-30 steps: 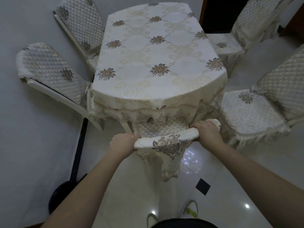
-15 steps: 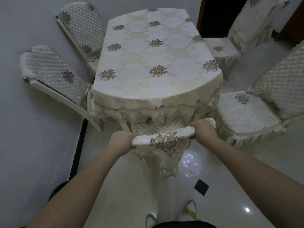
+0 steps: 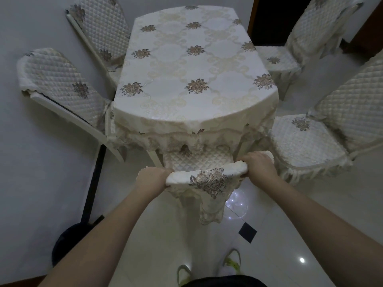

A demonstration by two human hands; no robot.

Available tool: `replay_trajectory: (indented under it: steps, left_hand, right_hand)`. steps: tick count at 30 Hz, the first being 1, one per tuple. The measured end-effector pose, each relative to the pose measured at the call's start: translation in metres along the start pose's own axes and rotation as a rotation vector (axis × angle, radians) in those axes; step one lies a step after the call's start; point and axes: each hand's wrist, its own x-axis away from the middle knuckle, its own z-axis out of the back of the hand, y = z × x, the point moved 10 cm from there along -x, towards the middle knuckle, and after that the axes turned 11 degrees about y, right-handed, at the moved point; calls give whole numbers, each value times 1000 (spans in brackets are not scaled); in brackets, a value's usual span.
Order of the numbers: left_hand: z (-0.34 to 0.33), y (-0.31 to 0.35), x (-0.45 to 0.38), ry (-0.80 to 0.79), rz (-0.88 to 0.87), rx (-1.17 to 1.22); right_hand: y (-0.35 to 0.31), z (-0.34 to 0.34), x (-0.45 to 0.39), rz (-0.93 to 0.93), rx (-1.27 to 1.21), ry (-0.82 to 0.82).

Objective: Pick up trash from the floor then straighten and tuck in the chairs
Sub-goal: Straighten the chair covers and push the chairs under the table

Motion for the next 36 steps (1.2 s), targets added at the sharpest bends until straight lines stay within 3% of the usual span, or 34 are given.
replay_trajectory:
  steps: [5, 13, 19, 36]
  left_hand:
    - [1, 11, -3, 61, -19, 10]
    - [-4, 24, -9, -37, 68, -8]
    - [4, 26, -6, -57, 61, -25]
    - [-9, 22, -3, -73, 76, -53]
  right_hand:
    - [14, 9, 6, 13, -4, 44]
    - [28, 13, 1, 39, -61, 68]
    - [20, 9, 4, 56, 31, -47]
    - [26, 7, 4, 58, 32, -66]
